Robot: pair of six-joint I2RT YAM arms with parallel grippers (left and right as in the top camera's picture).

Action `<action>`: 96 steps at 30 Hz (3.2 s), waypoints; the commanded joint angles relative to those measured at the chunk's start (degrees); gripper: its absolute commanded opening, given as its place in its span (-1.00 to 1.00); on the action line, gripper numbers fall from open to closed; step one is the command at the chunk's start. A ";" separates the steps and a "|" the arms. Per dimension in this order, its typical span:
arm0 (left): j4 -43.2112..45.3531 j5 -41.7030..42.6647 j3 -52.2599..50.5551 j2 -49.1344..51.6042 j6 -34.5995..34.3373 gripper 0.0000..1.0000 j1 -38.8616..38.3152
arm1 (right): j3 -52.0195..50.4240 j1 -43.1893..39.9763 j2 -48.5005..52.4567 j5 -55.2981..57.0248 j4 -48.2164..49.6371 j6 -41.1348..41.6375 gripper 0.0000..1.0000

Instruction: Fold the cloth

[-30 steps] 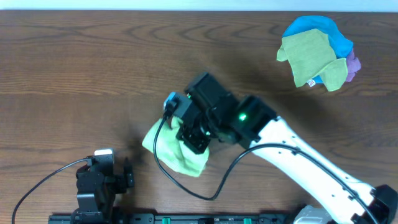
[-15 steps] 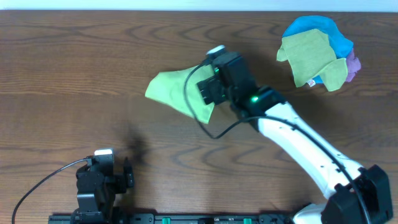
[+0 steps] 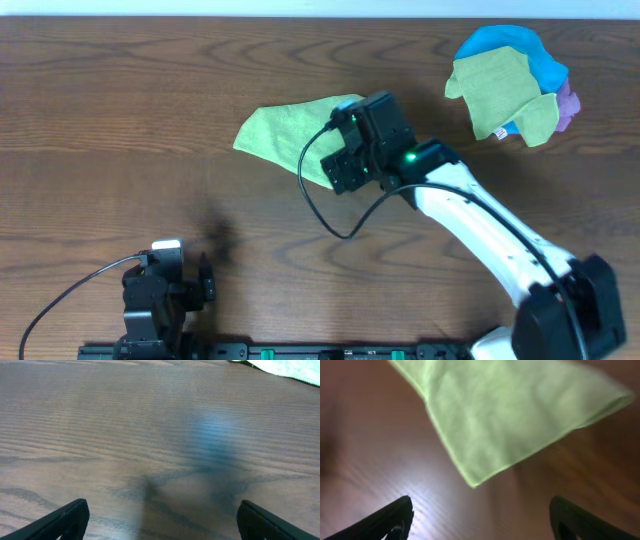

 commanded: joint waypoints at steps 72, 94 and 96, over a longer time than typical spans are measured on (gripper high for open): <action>-2.93 -0.85 -0.72 -0.39 -0.04 0.91 0.35 | 3.02 2.54 -7.13 -7.37 -9.55 1.55 -0.98; 0.85 7.80 -0.72 -0.37 -8.90 0.91 0.35 | 2.95 9.64 -8.87 0.87 -10.01 3.85 -0.98; 0.85 7.80 -0.72 -0.39 -9.03 0.91 0.35 | 2.95 7.48 -4.52 1.09 -5.92 2.49 -0.97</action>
